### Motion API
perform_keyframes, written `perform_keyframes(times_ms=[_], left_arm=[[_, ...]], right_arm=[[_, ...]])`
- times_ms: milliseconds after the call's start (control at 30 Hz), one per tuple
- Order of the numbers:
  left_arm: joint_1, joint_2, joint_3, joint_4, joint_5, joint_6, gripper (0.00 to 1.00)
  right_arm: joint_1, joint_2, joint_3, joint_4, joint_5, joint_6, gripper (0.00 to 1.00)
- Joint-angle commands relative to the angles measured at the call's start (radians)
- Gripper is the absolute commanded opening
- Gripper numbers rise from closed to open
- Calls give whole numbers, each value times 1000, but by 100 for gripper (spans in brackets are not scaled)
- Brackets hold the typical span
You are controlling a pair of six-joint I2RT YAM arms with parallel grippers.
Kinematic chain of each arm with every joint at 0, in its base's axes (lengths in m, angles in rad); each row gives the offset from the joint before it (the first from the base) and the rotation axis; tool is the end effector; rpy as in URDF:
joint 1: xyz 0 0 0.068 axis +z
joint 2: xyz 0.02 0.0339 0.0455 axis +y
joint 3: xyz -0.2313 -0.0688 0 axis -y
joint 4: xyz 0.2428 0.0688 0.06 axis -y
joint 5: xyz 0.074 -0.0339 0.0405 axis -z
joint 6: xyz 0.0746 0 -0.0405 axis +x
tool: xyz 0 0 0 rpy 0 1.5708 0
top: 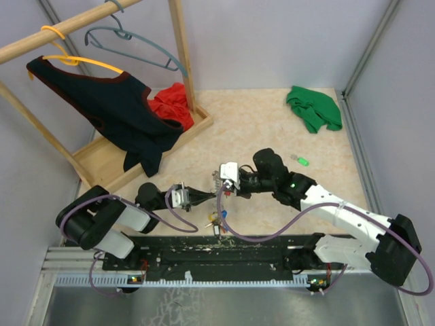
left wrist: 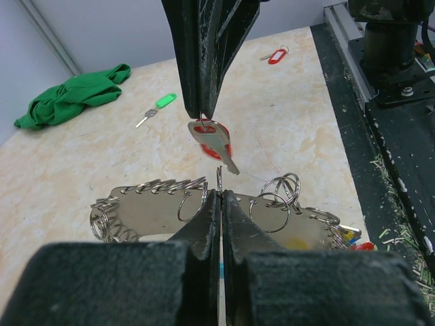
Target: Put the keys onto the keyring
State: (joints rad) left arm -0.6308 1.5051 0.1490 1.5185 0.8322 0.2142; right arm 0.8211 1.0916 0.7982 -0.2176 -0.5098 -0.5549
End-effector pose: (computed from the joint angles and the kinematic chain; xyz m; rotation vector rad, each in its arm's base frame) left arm 0.1595 -0.1848 0.1399 1.2005 0.9484 -0.9172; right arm 0.1672 0.2330 0.2379 -1.5503 1.3911 0.6918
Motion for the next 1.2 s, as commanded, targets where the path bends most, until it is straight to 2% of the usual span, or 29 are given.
perform_keyframes(times_ms=[0,333,1167], left_arm=[[6,-28,16,271,52,7,0],[6,-25,32,272,85,-12,0],[5,-34,31,270,71,-26,0]], right_arm=[[-4,10,-1,73,-61,-6,0],[-4,35,-7,90,-103,-5,0],[-3,39,-41,101,-95,-7,0]])
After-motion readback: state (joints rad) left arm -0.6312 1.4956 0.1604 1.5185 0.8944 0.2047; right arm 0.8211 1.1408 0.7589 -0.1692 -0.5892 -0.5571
